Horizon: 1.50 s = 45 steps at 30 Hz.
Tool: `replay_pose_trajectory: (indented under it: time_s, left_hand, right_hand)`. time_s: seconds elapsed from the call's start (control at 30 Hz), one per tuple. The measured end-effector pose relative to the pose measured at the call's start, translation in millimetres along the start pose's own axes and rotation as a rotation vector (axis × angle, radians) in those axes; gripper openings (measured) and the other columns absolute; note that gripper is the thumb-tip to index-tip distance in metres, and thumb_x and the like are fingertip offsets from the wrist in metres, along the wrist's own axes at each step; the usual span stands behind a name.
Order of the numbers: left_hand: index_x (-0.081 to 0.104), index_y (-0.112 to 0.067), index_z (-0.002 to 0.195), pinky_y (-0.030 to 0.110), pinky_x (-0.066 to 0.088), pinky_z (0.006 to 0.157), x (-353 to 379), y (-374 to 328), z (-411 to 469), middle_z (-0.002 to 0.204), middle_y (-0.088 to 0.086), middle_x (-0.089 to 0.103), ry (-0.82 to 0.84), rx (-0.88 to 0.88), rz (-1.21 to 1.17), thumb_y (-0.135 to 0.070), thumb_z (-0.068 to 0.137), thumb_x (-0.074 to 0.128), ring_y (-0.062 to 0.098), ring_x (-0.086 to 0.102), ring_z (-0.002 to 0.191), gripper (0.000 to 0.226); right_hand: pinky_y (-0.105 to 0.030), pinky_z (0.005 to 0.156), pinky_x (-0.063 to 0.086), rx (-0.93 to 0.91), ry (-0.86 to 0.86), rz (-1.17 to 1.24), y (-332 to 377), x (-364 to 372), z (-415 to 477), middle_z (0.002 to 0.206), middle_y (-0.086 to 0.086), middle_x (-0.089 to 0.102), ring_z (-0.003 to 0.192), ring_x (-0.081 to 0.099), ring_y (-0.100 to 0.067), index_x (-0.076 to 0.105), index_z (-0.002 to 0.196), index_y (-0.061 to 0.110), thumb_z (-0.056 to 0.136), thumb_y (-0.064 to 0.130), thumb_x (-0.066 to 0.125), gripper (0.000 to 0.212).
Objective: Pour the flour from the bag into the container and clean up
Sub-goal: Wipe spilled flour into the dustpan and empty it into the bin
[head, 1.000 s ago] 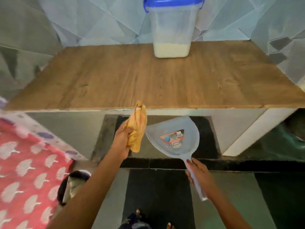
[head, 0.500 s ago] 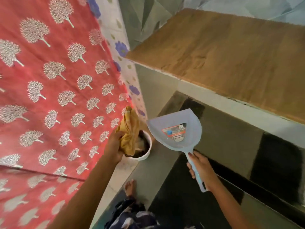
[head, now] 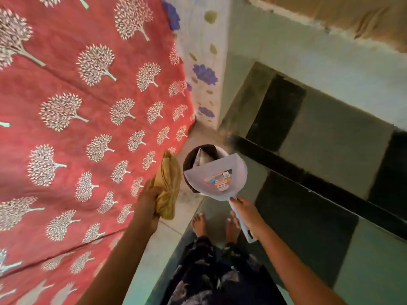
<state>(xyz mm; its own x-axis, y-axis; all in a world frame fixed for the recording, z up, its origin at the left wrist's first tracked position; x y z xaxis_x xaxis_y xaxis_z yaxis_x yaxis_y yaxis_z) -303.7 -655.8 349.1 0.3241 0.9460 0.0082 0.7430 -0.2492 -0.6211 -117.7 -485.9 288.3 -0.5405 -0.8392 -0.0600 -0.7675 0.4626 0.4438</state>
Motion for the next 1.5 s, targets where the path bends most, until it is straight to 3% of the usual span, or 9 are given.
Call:
replay_pose_trajectory:
  time_s: [0.2,0.4,0.53,0.73,1.03,1.13,1.2,1.27,1.5]
  left_hand:
    - [0.047,-0.020,0.132,0.036,0.050,0.081,-1,42,88,0.112,0.007,0.058,-0.045,-0.066,0.027,-0.009,0.087,0.045,0.024,0.059,0.093,0.046]
    - [0.049,-0.017,0.125,0.035,0.051,0.080,-2,68,114,0.102,0.004,0.060,-0.069,-0.120,0.067,-0.002,0.091,0.038,0.020,0.059,0.088,0.039]
    - [0.050,-0.022,0.116,0.034,0.050,0.080,-3,67,115,0.094,0.000,0.060,-0.070,-0.147,0.059,0.000,0.091,0.037,0.019,0.058,0.085,0.036]
    - [0.048,-0.016,0.129,0.032,0.052,0.079,-4,52,120,0.096,0.001,0.061,-0.103,-0.139,0.045,0.002,0.090,0.038,0.016,0.060,0.083,0.044]
    - [0.045,-0.014,0.134,0.035,0.053,0.083,-1,53,119,0.111,0.006,0.060,-0.105,-0.151,0.031,0.000,0.090,0.040,0.018,0.061,0.089,0.046]
    - [0.048,-0.021,0.125,0.029,0.052,0.076,-1,55,116,0.099,-0.001,0.061,-0.106,-0.141,0.022,0.000,0.091,0.039,0.016,0.060,0.087,0.041]
    - [0.049,-0.023,0.121,0.029,0.052,0.076,1,59,114,0.098,-0.002,0.061,-0.083,-0.149,0.016,0.000,0.090,0.038,0.017,0.060,0.087,0.040]
    - [0.049,-0.024,0.119,0.030,0.052,0.075,1,61,112,0.099,-0.001,0.061,-0.074,-0.150,0.013,0.001,0.090,0.038,0.018,0.060,0.088,0.040]
    - [0.048,-0.021,0.128,0.032,0.052,0.080,-5,69,120,0.100,-0.002,0.062,-0.084,-0.132,-0.010,-0.001,0.091,0.038,0.018,0.060,0.090,0.043]
  right_hand:
    - [-0.015,0.032,0.032,0.246,-0.013,-0.126,1,39,123,0.056,-0.004,0.042,0.037,0.043,-0.012,0.044,0.070,0.010,0.096,0.029,0.040,0.033]
    - [-0.037,0.069,0.044,0.237,-0.028,-0.148,-7,66,172,0.068,-0.008,0.049,0.059,0.049,-0.020,0.048,0.083,0.008,0.095,0.028,0.037,0.026]
    - [-0.042,0.072,0.045,0.153,-0.087,-0.167,-8,72,172,0.085,-0.015,0.055,0.068,0.051,-0.025,0.054,0.102,-0.001,0.094,0.033,0.035,0.040]
    - [-0.025,0.043,0.039,0.168,-0.105,-0.121,-11,64,165,0.064,-0.004,0.048,0.042,0.046,-0.015,0.051,0.099,0.005,0.096,0.028,0.036,0.027]
    - [-0.026,0.043,0.040,0.243,-0.074,0.017,-23,73,165,0.059,-0.004,0.050,0.039,0.044,-0.015,0.050,0.076,0.007,0.093,0.027,0.038,0.029]
    - [-0.024,0.039,0.037,0.175,-0.080,0.052,-23,73,169,0.059,-0.005,0.048,0.036,0.042,-0.015,0.051,0.088,0.005,0.094,0.028,0.037,0.028]
    - [-0.020,0.036,0.034,0.317,-0.043,0.129,-34,73,165,0.061,-0.003,0.045,0.038,0.038,-0.014,0.049,0.095,0.005,0.096,0.029,0.036,0.027]
    - [-0.022,0.040,0.035,0.403,0.010,0.182,-46,72,163,0.064,-0.003,0.044,0.043,0.038,-0.015,0.048,0.097,0.005,0.097,0.030,0.036,0.028]
    - [-0.025,0.066,0.049,0.112,0.111,0.391,-60,75,164,0.079,-0.003,0.059,0.070,0.055,-0.016,0.051,0.102,0.010,0.098,0.015,0.041,0.012]
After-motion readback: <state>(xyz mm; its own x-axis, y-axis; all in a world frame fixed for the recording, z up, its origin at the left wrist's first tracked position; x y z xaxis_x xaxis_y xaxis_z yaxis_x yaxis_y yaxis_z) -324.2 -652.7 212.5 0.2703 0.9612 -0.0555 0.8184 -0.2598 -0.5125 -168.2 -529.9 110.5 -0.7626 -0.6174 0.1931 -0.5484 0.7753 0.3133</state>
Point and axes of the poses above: each hand's wrist, its own z-axis towards the middle knuckle, its own x-axis out of the palm, y = z × x, the point moved 5 cm from there along z, towards the middle knuckle
